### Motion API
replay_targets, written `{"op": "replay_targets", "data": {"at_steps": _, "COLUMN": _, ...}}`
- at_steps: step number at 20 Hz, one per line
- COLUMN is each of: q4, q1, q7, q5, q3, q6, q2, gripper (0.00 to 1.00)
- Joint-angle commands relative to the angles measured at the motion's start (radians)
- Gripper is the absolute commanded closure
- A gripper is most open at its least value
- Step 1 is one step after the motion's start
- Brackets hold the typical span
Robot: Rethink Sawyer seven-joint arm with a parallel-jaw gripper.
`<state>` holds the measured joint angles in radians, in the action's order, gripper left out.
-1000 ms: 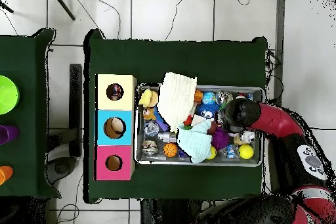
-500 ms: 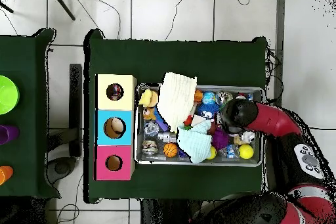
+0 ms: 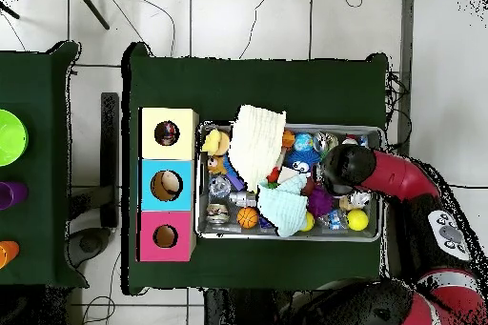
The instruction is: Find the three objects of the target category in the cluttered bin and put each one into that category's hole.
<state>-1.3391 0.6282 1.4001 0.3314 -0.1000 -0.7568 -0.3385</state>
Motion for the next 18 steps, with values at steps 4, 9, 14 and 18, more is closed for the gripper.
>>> {"op": "replay_targets", "data": {"at_steps": 4, "q4": -0.115, "q1": 0.005, "q7": 0.133, "q5": -0.030, "q3": -0.013, "q6": 0.026, "q2": 0.021, "gripper": 0.00}}
{"op": "replay_targets", "data": {"at_steps": 9, "q4": -0.133, "q1": 0.025, "q7": 0.130, "q5": -0.042, "q3": -0.029, "q6": 0.058, "q2": 0.028, "gripper": 0.00}}
{"op": "replay_targets", "data": {"at_steps": 14, "q4": -0.150, "q1": 0.035, "q7": 0.150, "q5": -0.060, "q3": -0.030, "q6": 0.087, "q2": 0.042, "gripper": 0.00}}
{"op": "replay_targets", "data": {"at_steps": 18, "q4": -0.161, "q1": 0.031, "q7": 0.153, "q5": -0.058, "q3": -0.020, "q6": 0.102, "q2": 0.045, "gripper": 0.00}}
